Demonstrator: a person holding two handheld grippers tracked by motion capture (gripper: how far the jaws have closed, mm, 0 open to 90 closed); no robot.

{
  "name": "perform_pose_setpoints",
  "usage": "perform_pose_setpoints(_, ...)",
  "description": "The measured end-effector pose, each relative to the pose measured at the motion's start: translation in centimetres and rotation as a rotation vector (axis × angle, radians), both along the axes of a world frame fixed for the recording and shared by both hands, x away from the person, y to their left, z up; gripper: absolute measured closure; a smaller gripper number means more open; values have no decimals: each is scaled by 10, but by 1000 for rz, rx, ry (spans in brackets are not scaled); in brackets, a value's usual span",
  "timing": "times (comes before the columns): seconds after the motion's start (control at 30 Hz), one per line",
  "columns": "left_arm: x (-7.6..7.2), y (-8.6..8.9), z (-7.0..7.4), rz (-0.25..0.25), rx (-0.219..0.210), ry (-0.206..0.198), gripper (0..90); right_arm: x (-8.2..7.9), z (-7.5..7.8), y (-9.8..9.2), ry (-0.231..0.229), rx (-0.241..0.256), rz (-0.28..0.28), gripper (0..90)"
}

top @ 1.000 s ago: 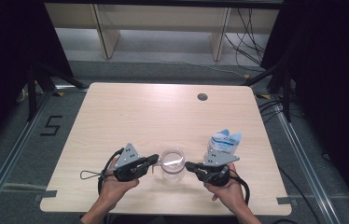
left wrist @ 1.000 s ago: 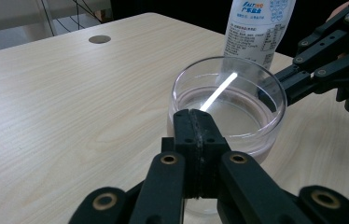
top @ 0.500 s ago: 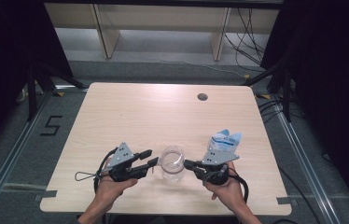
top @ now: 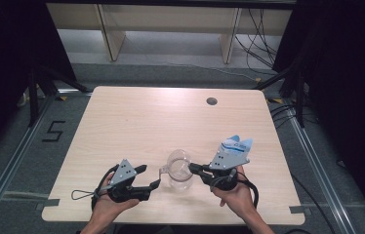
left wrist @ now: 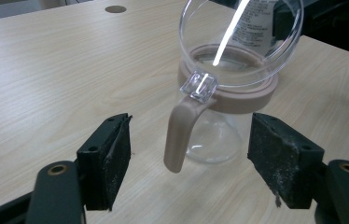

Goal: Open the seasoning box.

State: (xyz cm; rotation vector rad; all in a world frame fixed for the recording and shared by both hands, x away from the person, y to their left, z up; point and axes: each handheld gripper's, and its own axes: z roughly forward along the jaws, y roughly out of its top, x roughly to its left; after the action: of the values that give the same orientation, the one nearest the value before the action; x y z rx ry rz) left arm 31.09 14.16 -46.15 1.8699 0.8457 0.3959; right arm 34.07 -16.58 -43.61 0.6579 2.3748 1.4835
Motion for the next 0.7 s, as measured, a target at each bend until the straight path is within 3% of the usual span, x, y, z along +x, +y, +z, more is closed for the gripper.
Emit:
perform_pose_setpoints(0.03, 0, 2, -2, 1, -9, 1, 282, 1, 1, 1, -26, 4, 3, 878)
perform_pose_setpoints(0.1, -3, 5, -4, 18, -11, 18, 268, 1, 3, 2, -16, 4, 5, 878)
perform_pose_setpoints(0.2, -7, 8, -10, 30, 3, 24, 249, 2, 5, 4, -44, 6, 7, 878)
perform_pose_setpoints(0.23, -7, 7, -12, 33, -19, 40, 234, 1, 6, 5, -26, 8, 6, 878)
perform_pose_setpoints(0.3, -8, 7, -15, 20, 1, 37, 215, 2, 8, 7, -52, 4, 19, 878)
perform_pose_setpoints(0.47, -11, 4, -18, 28, 21, 40, 184, 1, 12, 12, -25, 15, 17, 877)
perform_pose_setpoints(0.5, -11, 4, -18, 27, 27, 34, 179, 2, 11, 13, -65, 25, 12, 876)
perform_pose_setpoints(0.6, -12, 4, -19, 26, 33, 41, 174, 2, 14, 14, -53, 14, 12, 876)
perform_pose_setpoints(0.63, -13, 4, -20, 26, 35, 41, 173, 2, 14, 15, -77, 11, 16, 876)
perform_pose_setpoints(0.7, -15, 4, -22, 34, 25, 49, 173, 1, 15, 18, -53, 16, 28, 876)
